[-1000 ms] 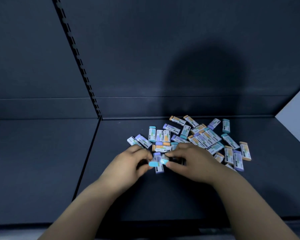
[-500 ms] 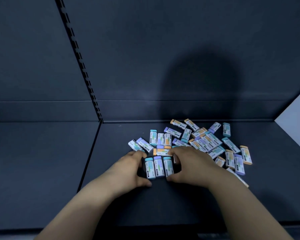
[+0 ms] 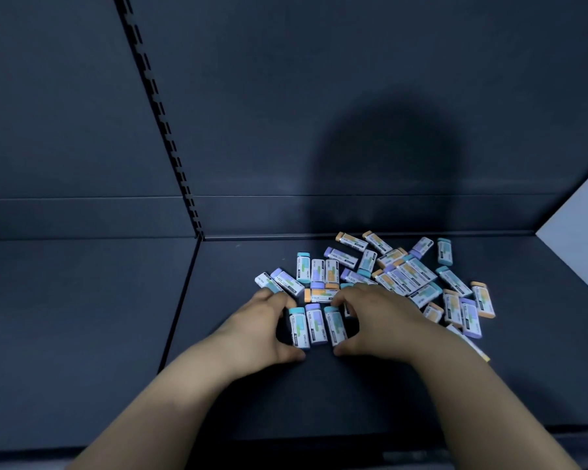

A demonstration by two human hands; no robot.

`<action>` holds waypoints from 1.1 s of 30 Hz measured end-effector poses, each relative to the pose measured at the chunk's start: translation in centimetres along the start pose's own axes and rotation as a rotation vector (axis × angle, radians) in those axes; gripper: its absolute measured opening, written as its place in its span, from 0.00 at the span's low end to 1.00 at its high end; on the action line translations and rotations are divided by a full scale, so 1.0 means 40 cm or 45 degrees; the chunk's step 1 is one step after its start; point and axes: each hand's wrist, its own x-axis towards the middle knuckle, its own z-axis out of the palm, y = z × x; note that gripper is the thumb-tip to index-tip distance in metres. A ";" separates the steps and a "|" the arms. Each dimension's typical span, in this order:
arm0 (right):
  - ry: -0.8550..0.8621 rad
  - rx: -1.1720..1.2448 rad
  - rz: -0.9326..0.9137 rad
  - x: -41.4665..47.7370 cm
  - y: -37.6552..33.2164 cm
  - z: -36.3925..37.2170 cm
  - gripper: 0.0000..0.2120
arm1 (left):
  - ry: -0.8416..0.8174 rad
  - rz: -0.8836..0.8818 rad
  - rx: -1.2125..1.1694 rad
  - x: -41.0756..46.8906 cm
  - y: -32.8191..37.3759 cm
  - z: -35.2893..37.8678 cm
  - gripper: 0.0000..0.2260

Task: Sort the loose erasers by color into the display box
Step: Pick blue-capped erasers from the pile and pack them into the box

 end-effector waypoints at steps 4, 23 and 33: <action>0.081 0.072 -0.005 -0.012 -0.010 0.000 0.31 | 0.078 0.037 -0.055 -0.015 -0.004 0.001 0.24; 0.309 0.445 -0.156 0.037 -0.285 0.093 0.34 | 0.194 0.172 -0.279 -0.143 -0.173 -0.119 0.24; 0.415 0.446 -0.120 0.085 -0.524 0.155 0.32 | 0.136 0.357 -0.418 -0.242 -0.378 -0.240 0.26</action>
